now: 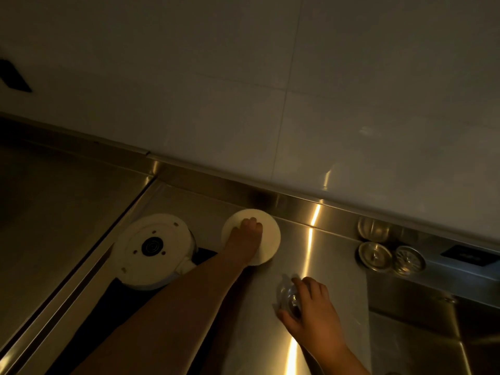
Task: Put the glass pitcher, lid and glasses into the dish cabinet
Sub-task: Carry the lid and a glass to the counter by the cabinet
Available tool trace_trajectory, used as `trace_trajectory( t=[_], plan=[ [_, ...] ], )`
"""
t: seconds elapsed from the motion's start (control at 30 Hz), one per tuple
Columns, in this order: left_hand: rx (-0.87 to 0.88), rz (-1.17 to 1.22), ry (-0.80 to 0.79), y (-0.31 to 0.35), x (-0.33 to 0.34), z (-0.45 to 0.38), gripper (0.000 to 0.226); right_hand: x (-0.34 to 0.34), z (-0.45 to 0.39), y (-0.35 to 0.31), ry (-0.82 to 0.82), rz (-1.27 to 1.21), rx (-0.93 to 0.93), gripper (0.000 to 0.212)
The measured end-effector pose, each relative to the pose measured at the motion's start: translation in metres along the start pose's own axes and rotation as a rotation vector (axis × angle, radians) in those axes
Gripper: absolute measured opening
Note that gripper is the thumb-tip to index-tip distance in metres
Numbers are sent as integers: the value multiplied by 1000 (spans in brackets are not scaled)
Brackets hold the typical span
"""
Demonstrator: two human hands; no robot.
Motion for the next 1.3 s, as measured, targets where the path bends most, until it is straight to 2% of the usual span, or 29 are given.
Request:
trace_trajectory(
  t=[0.03, 0.13, 0.27, 0.47, 0.67, 0.8, 0.93, 1.07, 1.17, 1.3],
  plan=[
    [63, -46, 61, 8, -7, 9, 48, -2, 7, 1, -11, 0, 6, 72],
    [181, -134, 87, 34, -13, 40, 52, -5, 31, 4, -29, 0, 15, 72],
    [157, -56, -86, 59, -1, 68, 73, -16, 64, -1, -24, -15, 39, 72],
    [265, -55, 41, 77, 11, 140, 42, -26, 112, -18, -11, 3, 36, 66],
    [337, -67, 24, 74, 25, 198, 41, -27, 157, -46, -4, 62, 34, 66],
    [382, -83, 26, 67, 8, 231, 43, -39, 178, -69, -3, 56, 80, 69],
    [389, -54, 86, 40, -19, 274, 49, -63, 191, -106, 40, 43, 121, 65],
    [347, -44, 136, -10, -44, 331, 47, -84, 195, -170, 92, 49, 100, 65],
    [299, -56, 166, -61, -60, 373, 51, -89, 188, -230, 152, 36, 5, 64],
    [152, -80, 187, -140, -68, 417, 57, -82, 174, -314, 179, -43, -113, 64]
  ],
)
Point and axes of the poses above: each hand's wrist, its own z-axis away from the middle knuckle, its own x-axis out of the palm, y = z × x, the point moved 7 cm from there along -z, towards the middle knuckle, and after that the axes turned 10 degrees about z, right-handed, at the moved point
